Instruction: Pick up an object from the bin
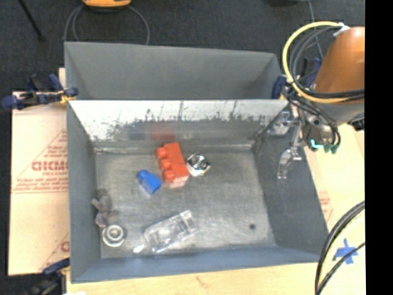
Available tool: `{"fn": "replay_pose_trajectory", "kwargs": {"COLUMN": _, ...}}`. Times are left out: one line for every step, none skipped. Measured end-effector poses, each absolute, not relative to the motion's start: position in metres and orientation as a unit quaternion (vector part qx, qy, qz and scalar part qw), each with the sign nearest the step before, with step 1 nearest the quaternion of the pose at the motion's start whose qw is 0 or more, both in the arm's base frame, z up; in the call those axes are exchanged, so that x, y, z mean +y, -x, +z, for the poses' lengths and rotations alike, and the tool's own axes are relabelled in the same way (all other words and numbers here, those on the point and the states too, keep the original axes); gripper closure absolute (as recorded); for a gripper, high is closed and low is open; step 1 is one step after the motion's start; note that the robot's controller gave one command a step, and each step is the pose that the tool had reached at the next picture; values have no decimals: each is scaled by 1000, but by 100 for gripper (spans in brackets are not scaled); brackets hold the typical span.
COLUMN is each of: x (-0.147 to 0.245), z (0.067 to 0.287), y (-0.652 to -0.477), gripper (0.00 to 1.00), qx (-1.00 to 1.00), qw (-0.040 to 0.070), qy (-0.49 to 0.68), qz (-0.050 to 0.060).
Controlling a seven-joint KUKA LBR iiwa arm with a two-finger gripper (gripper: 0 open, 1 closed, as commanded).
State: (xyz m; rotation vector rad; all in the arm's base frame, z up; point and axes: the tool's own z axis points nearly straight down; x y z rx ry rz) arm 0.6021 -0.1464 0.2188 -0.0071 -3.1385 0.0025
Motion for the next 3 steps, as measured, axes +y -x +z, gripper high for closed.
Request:
{"fn": "replay_pose_trajectory", "kwargs": {"x": -94, "z": 144, "y": -647, "gripper": 0, "qx": -1000, "qw": 1, "qy": 5, "qz": -1}}
{"fn": "replay_pose_trajectory", "kwargs": {"x": -6, "z": 142, "y": -652, "gripper": 0, "qx": -1000, "qw": -1, "qy": -27, "qz": -1}}
{"fn": "replay_pose_trajectory", "kwargs": {"x": 6, "z": 88, "y": -654, "gripper": 0, "qx": -993, "qw": 1, "qy": -119, "qz": 0}}
